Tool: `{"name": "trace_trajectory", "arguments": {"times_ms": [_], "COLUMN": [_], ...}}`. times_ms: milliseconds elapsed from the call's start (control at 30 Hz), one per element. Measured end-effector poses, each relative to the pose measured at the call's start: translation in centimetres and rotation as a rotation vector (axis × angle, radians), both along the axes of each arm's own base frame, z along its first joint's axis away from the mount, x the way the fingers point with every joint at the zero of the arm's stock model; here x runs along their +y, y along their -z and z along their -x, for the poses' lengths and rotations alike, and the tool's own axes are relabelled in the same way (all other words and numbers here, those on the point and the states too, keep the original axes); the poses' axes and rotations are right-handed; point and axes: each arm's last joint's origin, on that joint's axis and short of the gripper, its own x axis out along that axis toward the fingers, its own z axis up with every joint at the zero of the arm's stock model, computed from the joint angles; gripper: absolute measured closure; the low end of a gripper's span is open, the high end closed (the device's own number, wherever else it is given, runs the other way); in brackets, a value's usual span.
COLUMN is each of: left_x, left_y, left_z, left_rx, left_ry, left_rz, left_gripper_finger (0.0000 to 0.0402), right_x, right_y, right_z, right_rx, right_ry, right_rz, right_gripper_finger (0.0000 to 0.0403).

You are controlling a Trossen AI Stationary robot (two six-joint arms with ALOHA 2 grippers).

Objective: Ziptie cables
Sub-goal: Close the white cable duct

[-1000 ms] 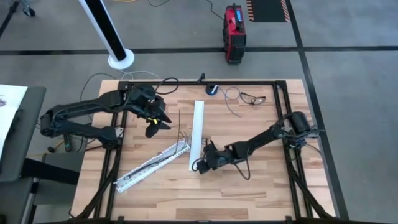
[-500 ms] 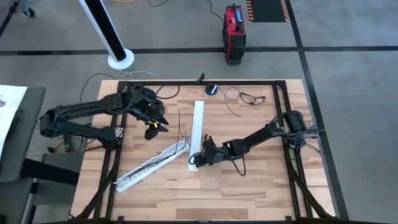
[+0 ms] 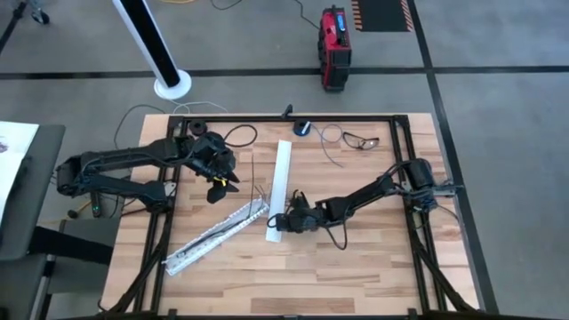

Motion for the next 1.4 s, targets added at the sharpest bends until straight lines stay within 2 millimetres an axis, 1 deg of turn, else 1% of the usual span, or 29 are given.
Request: {"name": "trace_trajectory", "arguments": {"times_ms": [67, 133, 233, 267, 333, 367, 500, 600, 633, 700, 767, 800, 833, 867, 900, 933, 967, 1000, 1033, 1133, 1200, 1267, 1333, 1400], "left_x": [0.0, 0.0, 0.0, 0.0, 0.0, 0.0, 0.0, 0.0, 0.0, -0.1, -0.2, -0.3, -0.3, -0.3, -0.3, -0.1, 0.1, 0.5, 1.0, 3.1, 4.6, 5.6, 6.4, 7.1], "left_y": [0.1, 0.0, 0.0, 0.0, 0.0, 0.0, -0.1, -0.1, -0.1, -0.2, -0.3, -0.3, -0.3, -0.3, -0.4, -0.5, -0.6, -0.8, -0.8, -0.7, -0.3, 0.2, 0.8, 1.6], "left_z": [0.0, 0.0, 0.0, 0.0, 0.0, 0.0, -0.1, -0.1, -0.2, -0.2, -0.3, -0.3, -0.3, -0.3, -0.5, -0.7, -1.2, -1.6, -2.1, -3.7, -4.5, -5.3, -5.8, -6.1], "left_rx": [0.003, -0.001, -0.006, -0.005, -0.009, -0.010, -0.016, -0.022, -0.028, -0.044, -0.060, -0.060, -0.058, -0.061, -0.071, -0.091, -0.121, -0.149, -0.176, -0.263, -0.291, -0.312, -0.306, -0.273], "left_ry": [0.000, 0.001, 0.018, 0.018, 0.017, 0.016, 0.007, 0.008, 0.011, 0.033, 0.056, 0.061, 0.057, 0.047, 0.031, 0.015, -0.008, -0.046, -0.089, -0.230, -0.298, -0.325, -0.320, -0.335], "left_rz": [0.002, -0.001, -0.015, -0.016, -0.016, -0.016, -0.005, -0.003, -0.001, 0.023, 0.051, 0.063, 0.071, 0.079, 0.085, 0.085, 0.082, 0.082, 0.095, 0.212, 0.333, 0.448, 0.536, 0.598], "left_gripper_finger": [0.0231, 0.0231, 0.0231, 0.0231, 0.0231, 0.0231, 0.0231, 0.0231, 0.0231, 0.0231, 0.0231, 0.0231, 0.0231, 0.0231, 0.0231, 0.0231, 0.0231, 0.0231, 0.0231, 0.0231, 0.0231, 0.0231, 0.0231, 0.0231], "right_x": [0.1, 0.6, 1.1, 1.2, 1.2, 1.3, 1.6, 1.6, 1.6, 1.0, -0.4, -1.5, -2.6, -3.7, -4.8, -5.9, -6.7, -7.5, -8.2, -10.4, -11.8, -13.3, -15.0, -16.7], "right_y": [-0.3, -1.8, -3.3, -4.1, -6.4, -7.4, -10.4, -13.8, -14.6, -15.0, -15.3, -16.1, -17.5, -19.3, -20.8, -21.7, -22.2, -22.4, -22.2, -20.8, -20.8, -20.2, -19.7, -19.7], "right_z": [-0.3, -0.9, -1.3, -1.3, -1.4, -1.3, -0.5, 0.6, 1.1, 1.9, 2.2, 2.2, 2.1, 2.1, 2.3, 2.6, 3.1, 3.4, 3.6, 4.5, 4.7, 5.2, 5.4, 5.8], "right_rx": [-0.032, -0.085, -0.115, -0.131, -0.184, -0.208, -0.302, -0.375, -0.371, -0.300, -0.246, -0.253, -0.281, -0.322, -0.330, -0.293, -0.238, -0.184, -0.133, 0.016, 0.026, 0.060, 0.075, 0.072], "right_ry": [-0.021, -0.055, -0.095, -0.094, -0.082, -0.066, 0.030, 0.089, 0.089, 0.044, -0.068, -0.127, -0.176, -0.218, -0.247, -0.263, -0.272, -0.273, -0.276, -0.276, -0.242, -0.204, -0.160, -0.105], "right_rz": [0.006, 0.021, 0.058, 0.062, 0.062, 0.069, 0.150, 0.230, 0.261, 0.328, 0.366, 0.377, 0.385, 0.399, 0.412, 0.437, 0.463, 0.491, 0.507, 0.473, 0.458, 0.449, 0.437, 0.418], "right_gripper_finger": [0.0401, 0.0402, 0.0403, 0.0403, 0.0403, 0.0403, 0.0403, 0.0403, 0.0402, 0.0401, 0.0396, 0.0391, 0.0386, 0.0381, 0.0377, 0.0373, 0.0370, 0.0367, 0.0363, 0.0345, 0.0329, 0.0310, 0.0290, 0.0270]}}
